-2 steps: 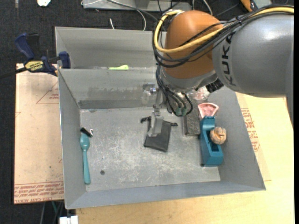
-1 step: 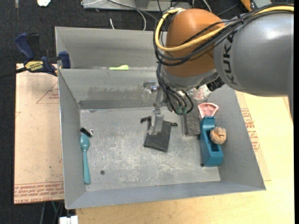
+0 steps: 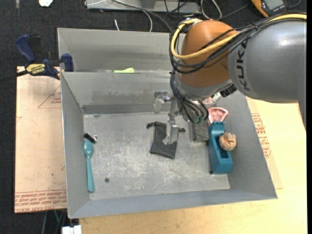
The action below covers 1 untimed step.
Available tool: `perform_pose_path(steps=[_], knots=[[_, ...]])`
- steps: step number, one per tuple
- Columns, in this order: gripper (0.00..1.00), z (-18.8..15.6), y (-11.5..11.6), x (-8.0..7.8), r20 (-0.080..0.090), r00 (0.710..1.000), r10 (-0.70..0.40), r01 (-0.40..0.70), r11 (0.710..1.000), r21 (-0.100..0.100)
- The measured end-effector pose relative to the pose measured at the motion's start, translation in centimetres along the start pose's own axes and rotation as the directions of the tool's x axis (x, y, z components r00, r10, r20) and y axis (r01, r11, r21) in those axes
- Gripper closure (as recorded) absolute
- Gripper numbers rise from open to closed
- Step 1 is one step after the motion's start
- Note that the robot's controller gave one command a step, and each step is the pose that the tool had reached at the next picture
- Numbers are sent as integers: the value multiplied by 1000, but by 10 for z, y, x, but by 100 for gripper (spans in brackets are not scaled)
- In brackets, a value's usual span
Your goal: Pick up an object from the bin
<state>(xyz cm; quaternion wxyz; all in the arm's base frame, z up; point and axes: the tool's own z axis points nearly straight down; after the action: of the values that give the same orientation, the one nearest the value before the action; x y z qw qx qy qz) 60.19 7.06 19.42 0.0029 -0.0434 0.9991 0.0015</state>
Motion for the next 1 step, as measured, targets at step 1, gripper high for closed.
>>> perform_pose_path(steps=[1], knots=[[0,45,-30,8,1,993,-121,121,993,-1]])
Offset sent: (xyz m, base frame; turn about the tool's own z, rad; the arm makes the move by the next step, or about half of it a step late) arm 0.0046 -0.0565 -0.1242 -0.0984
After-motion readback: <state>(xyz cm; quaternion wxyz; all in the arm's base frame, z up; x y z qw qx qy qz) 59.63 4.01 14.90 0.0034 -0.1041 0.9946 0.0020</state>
